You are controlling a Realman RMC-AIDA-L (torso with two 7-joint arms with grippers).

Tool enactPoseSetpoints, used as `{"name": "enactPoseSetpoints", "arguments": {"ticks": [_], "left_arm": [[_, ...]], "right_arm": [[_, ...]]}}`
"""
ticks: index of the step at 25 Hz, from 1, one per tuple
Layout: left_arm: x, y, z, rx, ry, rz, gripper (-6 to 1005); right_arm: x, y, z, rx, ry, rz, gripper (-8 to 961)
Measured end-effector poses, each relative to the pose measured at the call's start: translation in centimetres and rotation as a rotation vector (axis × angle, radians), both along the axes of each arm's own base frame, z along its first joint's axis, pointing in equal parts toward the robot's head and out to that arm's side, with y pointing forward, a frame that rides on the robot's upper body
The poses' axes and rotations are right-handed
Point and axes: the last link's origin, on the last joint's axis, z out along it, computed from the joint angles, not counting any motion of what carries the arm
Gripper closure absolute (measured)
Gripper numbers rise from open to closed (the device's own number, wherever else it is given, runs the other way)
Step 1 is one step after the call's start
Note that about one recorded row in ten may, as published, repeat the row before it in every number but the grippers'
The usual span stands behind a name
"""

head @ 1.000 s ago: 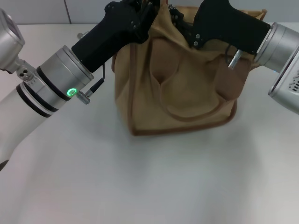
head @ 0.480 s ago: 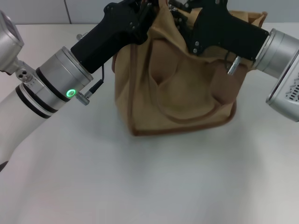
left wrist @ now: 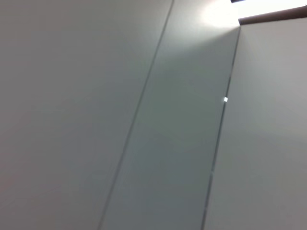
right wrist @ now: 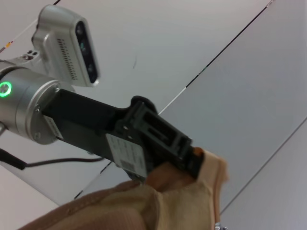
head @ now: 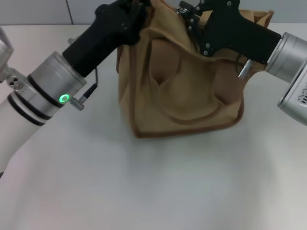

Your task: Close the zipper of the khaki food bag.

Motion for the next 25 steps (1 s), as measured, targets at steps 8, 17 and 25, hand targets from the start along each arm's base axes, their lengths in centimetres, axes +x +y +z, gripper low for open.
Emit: {"name": "enactPoseSetpoints", "arguments": {"ticks": [8, 17, 25], "left_arm": [[-2.5, -0.4, 1.7, 0.071, -0.042, 0.091, 959], [-3.3, -0.6, 2.2, 0.092, -0.049, 0.112, 959], [-3.3, -0.6, 2.2, 0.093, -0.049, 0.114, 958]], "right_arm": [[1.5, -0.6, 0.8, 0.029, 0.012, -0.046, 952], [3.9, -1.3, 2.5, 0.064, 0.066, -0.14, 953], [5.8, -2.1, 3.5, 0.1, 0.088, -0.2, 952]]}}
